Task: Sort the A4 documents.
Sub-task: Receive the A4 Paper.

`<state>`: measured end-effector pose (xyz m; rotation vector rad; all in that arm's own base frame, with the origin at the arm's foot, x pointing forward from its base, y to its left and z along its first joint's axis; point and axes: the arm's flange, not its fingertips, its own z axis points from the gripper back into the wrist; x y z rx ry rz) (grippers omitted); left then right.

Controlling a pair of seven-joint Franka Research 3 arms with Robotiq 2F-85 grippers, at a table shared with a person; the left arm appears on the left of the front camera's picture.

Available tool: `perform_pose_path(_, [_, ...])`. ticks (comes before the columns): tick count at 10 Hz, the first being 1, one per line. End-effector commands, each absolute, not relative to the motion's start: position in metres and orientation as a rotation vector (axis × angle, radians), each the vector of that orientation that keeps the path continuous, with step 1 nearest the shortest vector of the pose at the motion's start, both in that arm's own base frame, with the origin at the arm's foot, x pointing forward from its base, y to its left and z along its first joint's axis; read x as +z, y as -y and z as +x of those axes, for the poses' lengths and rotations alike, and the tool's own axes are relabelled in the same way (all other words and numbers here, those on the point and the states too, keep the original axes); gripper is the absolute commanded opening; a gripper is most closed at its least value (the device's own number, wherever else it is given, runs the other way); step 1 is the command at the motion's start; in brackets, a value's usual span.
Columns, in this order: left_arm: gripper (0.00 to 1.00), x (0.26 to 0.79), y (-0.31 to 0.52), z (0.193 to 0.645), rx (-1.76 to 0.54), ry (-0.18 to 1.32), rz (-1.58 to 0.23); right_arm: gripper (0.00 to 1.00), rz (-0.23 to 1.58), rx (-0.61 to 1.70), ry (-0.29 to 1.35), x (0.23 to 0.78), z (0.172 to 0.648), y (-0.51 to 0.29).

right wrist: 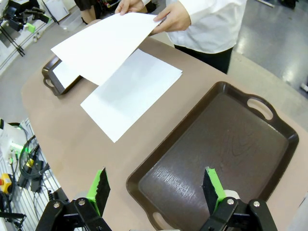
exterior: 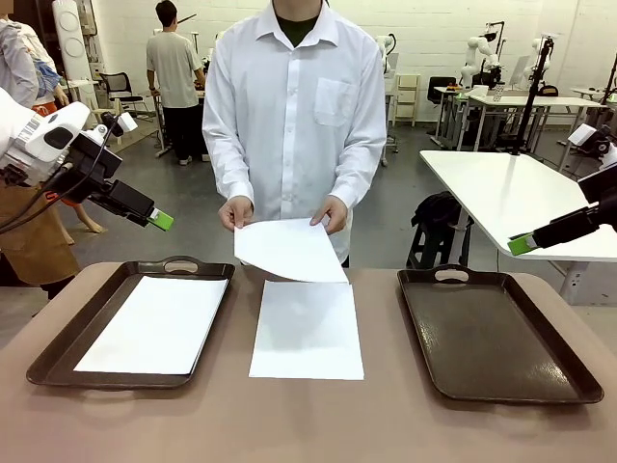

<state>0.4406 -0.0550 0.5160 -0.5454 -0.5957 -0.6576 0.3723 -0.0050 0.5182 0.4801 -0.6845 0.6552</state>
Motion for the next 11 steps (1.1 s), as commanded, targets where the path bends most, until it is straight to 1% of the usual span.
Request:
perform_pose_path(1, [1.0,0.5152,0.0547,0.4408,-0.657,0.596,-0.543,1.0,0.503,0.663,0.692,0.5162,0.3746,0.0047])
perform_pose_path(11, [1.0,0.5152,0.0547,0.4408,-0.657,0.596,-0.543,1.0,0.503,0.663,0.692,0.5162,0.3746,0.0047])
